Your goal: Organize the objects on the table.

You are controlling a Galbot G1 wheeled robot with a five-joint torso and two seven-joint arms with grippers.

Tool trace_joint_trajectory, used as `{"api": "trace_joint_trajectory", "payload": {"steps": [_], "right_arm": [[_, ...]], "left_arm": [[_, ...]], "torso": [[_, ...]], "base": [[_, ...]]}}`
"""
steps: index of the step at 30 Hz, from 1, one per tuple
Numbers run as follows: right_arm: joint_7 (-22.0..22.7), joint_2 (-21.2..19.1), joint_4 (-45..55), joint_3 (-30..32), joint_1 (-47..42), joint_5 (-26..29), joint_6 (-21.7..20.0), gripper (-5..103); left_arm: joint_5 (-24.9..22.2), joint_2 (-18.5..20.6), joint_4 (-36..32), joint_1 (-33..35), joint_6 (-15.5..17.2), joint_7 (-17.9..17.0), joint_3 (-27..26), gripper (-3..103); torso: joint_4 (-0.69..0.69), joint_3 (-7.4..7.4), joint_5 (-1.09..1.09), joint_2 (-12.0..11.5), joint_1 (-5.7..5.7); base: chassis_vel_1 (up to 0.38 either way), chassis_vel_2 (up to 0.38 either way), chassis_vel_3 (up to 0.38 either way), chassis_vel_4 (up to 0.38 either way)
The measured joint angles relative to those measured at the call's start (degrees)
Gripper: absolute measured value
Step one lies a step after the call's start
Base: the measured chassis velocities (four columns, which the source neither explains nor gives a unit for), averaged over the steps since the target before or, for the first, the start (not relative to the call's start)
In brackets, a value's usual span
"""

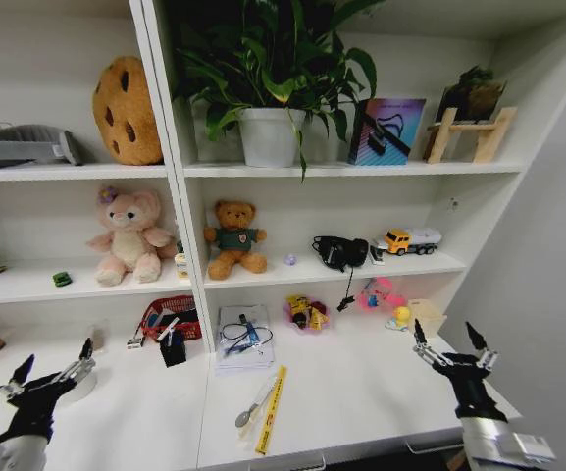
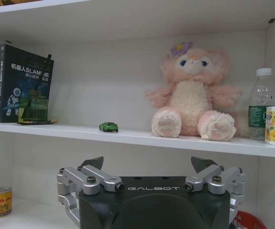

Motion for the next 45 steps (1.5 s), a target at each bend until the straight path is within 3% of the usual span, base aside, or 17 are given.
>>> {"api": "trace_joint_trajectory", "payload": {"steps": [45], "right_arm": [[0.04, -0.19, 0.01, -0.24, -0.05, 0.1, -0.73, 100]], "left_arm": [[0.16, -0.16, -0.09, 0.04, -0.08, 0.0, -0.1, 100]], "torso": [[0.0, 0.0, 0.02, 0.0, 0.0]], "base": [[0.012, 0.011, -0.012, -0.012]]}}
